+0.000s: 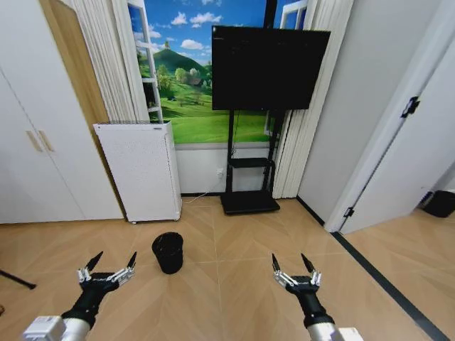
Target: Pick up the trash bin and place the garbage on the floor into it.
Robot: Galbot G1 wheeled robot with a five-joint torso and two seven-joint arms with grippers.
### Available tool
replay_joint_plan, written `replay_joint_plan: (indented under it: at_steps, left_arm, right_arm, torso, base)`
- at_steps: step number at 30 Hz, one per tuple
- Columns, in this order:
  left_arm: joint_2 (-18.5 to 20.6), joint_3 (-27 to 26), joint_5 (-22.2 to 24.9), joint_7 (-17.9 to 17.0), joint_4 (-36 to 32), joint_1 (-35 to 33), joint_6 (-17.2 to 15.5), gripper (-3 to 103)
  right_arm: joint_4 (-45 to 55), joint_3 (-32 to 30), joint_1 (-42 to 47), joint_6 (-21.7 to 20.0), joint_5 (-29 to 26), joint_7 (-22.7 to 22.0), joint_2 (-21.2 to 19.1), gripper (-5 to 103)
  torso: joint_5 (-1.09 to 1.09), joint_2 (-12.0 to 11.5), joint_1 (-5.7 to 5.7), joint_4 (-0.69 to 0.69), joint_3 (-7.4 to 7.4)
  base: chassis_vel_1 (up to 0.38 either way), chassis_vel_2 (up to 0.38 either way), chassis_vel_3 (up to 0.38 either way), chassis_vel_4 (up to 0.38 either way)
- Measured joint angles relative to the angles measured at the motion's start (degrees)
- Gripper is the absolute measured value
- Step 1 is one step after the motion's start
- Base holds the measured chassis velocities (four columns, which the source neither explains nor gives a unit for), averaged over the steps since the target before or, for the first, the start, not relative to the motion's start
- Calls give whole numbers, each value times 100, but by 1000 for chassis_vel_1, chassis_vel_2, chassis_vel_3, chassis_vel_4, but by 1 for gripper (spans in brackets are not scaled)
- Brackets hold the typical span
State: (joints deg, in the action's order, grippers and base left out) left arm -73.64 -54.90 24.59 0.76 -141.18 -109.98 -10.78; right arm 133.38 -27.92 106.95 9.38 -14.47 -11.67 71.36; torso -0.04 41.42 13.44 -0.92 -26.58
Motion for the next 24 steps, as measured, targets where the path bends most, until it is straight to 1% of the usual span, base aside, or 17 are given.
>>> replay_joint_plan:
  at_steps: [3,5,6,8,9,12,13,24]
  left_arm:
    - [0,0,0,0,0,0,0,100]
    - [0,0,0,0,0,0,0,100]
    - [0,0,0,0,0,0,0,100]
    - [0,0,0,0,0,0,0,100]
    - [0,0,0,0,0,0,0,100]
    - [0,0,0,0,0,0,0,100]
    - [0,0,0,0,0,0,0,100]
    - [0,0,0,0,0,1,0,100]
  right_arm:
    - [0,0,0,0,0,0,0,100]
    - [0,0,0,0,0,0,0,100]
    - [0,0,0,0,0,0,0,100]
    - [0,0,1,0,0,0,0,100]
    - [0,0,0,0,0,0,0,100]
    - [0,0,5,0,0,0,0,100]
    - [0,0,5,0,0,0,0,100]
    - [0,0,-2,0,0,0,0,100]
  torso:
    - [6,0,0,0,0]
    - [5,0,0,-1,1]
    - [0,0,-2,0,2]
    - [2,0,-2,0,2]
    - [6,0,-4,0,3]
    - [2,1,-6,-1,4]
    - [5,1,-6,-1,4]
    - [4,-5,2,-1,1]
  base:
    - [269,-255,-287,268]
    - [273,-262,-277,257]
    - [231,-262,-270,243]
    - [231,-238,-256,243]
    - [240,-215,-208,202]
    - [163,-169,-182,147]
    - [99,-105,-72,89]
    - [-18,10,28,-14]
